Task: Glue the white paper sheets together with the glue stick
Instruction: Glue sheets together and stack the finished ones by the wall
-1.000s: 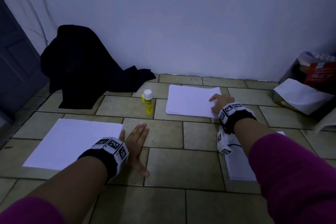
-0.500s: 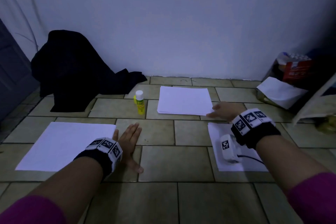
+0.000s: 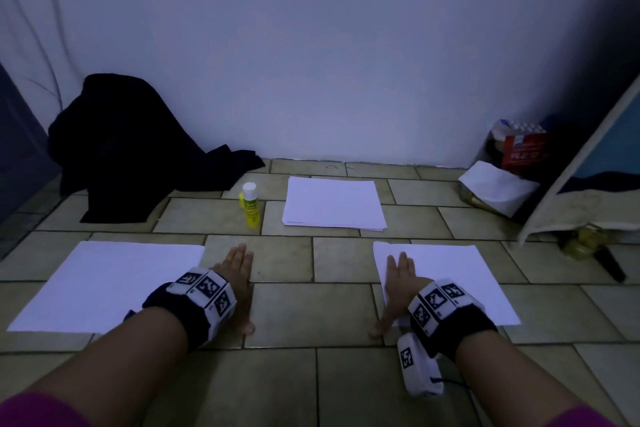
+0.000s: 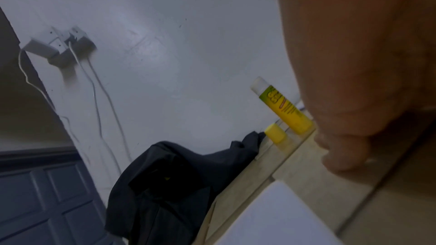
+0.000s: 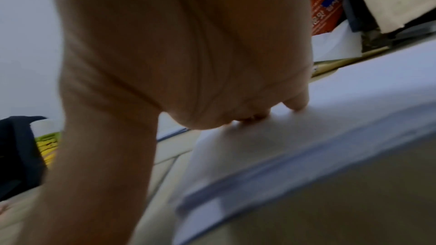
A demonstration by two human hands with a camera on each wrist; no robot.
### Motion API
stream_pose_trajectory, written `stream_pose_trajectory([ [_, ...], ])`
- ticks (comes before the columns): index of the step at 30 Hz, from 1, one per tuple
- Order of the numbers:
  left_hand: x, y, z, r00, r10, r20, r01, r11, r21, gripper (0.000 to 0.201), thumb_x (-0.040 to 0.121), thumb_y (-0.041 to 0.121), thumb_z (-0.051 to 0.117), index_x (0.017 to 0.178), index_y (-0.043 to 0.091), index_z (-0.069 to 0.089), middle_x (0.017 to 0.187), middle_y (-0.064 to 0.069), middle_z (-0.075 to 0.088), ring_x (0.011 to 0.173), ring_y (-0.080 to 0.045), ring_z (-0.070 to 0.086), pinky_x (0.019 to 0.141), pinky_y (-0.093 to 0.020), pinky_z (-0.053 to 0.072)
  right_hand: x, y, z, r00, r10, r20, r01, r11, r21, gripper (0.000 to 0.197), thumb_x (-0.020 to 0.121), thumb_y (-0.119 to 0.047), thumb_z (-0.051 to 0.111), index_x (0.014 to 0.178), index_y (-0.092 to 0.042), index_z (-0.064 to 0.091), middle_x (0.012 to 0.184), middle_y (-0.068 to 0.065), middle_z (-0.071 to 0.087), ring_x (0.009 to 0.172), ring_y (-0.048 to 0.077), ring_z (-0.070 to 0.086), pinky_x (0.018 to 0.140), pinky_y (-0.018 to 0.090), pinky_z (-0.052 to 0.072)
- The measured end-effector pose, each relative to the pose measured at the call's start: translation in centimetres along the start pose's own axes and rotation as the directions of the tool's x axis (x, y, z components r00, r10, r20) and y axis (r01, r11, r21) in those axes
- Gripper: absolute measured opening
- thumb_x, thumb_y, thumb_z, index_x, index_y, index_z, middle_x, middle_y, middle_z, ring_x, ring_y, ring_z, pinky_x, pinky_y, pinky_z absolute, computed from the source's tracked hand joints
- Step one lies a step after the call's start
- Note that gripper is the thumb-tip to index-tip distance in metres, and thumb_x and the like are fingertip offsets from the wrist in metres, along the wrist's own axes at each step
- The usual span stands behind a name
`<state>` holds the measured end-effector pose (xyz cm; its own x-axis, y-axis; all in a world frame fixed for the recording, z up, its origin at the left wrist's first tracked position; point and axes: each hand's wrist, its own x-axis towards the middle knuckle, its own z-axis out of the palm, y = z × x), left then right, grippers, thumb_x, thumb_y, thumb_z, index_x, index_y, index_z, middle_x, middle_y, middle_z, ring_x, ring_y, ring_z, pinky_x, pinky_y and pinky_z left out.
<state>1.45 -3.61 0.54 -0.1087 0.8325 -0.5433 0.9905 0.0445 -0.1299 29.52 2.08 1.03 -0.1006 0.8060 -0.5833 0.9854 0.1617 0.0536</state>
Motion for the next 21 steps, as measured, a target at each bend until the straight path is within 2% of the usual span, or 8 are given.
stream_pose_trajectory([
  [6,-1.3,0.6,-0.2,1.000,-0.012,0.015,0.013,1.000,-0.028,0.116,0.085,0.050,0.066,0.150,0.004,-0.018,0.158,-0.014,-0.021,0.149,-0.026,-0.010,0.119,-0.038,0.007,-0.1,-0.9,1.1,0.996,0.047,-0.080,-0.050,0.998,-0.039,0.150,0.056,-0.062,0.080,0.145,0.000,-0.024,0.153,0.022,-0.025,0.144,0.037,-0.017,0.116,0.052,0.007],
  [9,-2.3,0.2,0.1,0.998,0.051,0.023,-0.049,0.995,-0.082,0.105,0.091,0.049,0.057,0.150,0.005,-0.017,0.158,-0.013,-0.022,0.148,-0.025,-0.011,0.120,-0.041,0.009,-0.3,-1.0,0.9,0.996,0.050,-0.079,-0.054,0.998,-0.040,0.150,0.056,-0.062,0.080,0.145,0.000,-0.024,0.153,0.022,-0.025,0.144,0.037,-0.018,0.116,0.051,0.008],
  [11,-3.2,-0.7,0.2,0.994,0.104,0.019,-0.100,0.985,-0.141,0.102,0.091,0.053,0.055,0.153,0.011,-0.014,0.159,-0.008,-0.021,0.149,-0.022,-0.006,0.120,-0.039,0.013,-0.3,-0.9,0.7,0.996,0.049,-0.075,-0.051,0.998,-0.021,0.150,0.056,-0.061,0.081,0.145,0.000,-0.025,0.154,0.021,-0.025,0.144,0.037,-0.018,0.116,0.050,0.008],
  [14,-3.9,-3.4,0.6,0.988,0.115,-0.104,-0.139,0.957,-0.256,0.094,0.089,0.053,0.059,0.155,0.021,0.001,0.162,0.000,-0.010,0.149,-0.016,0.003,0.118,-0.031,0.013,-0.6,-1.0,0.8,0.996,0.044,-0.082,-0.046,0.999,-0.018,0.149,0.057,-0.060,0.080,0.145,0.000,-0.025,0.154,0.022,-0.024,0.144,0.037,-0.018,0.116,0.050,0.007],
  [17,-4.4,-6.5,0.8,0.975,-0.008,-0.220,-0.062,0.948,-0.311,0.101,0.085,0.053,0.063,0.154,0.015,0.000,0.162,-0.004,-0.008,0.149,-0.017,-0.005,0.119,-0.028,0.009,-0.8,-1.1,0.7,0.995,0.042,-0.087,-0.044,0.999,-0.022,0.149,0.058,-0.061,0.079,0.144,0.001,-0.025,0.153,0.023,-0.025,0.143,0.037,-0.018,0.116,0.049,0.006],
  [19,-5.0,-8.1,0.8,0.972,-0.126,-0.198,0.054,0.941,-0.335,0.104,0.082,0.053,0.067,0.152,0.006,0.006,0.161,-0.011,0.004,0.149,-0.022,0.006,0.117,-0.029,0.017,-0.8,-1.1,0.6,0.996,0.038,-0.078,-0.040,0.999,-0.019,0.149,0.058,-0.061,0.079,0.144,0.000,-0.025,0.153,0.022,-0.025,0.143,0.037,-0.019,0.116,0.049,0.005],
  [20,-5.2,-8.8,0.9,0.968,-0.170,-0.186,0.103,0.941,-0.323,0.100,0.081,0.052,0.069,0.150,0.004,0.016,0.157,-0.014,0.019,0.145,-0.025,0.020,0.114,-0.031,0.027,-0.8,-1.0,0.6,0.997,0.039,-0.069,-0.040,0.999,-0.017,0.149,0.058,-0.061,0.080,0.144,0.000,-0.026,0.153,0.022,-0.026,0.143,0.037,-0.019,0.116,0.049,0.006],
  [21,-5.4,-9.3,1.1,0.965,-0.198,-0.174,0.139,0.943,-0.303,0.090,0.079,0.050,0.071,0.145,0.005,0.030,0.149,-0.012,0.037,0.134,-0.022,0.038,0.106,-0.030,0.037,-0.8,-1.0,0.6,0.997,0.039,-0.062,-0.040,0.999,-0.012,0.149,0.058,-0.061,0.080,0.144,0.000,-0.026,0.153,0.022,-0.026,0.143,0.037,-0.019,0.116,0.049,0.006],
])
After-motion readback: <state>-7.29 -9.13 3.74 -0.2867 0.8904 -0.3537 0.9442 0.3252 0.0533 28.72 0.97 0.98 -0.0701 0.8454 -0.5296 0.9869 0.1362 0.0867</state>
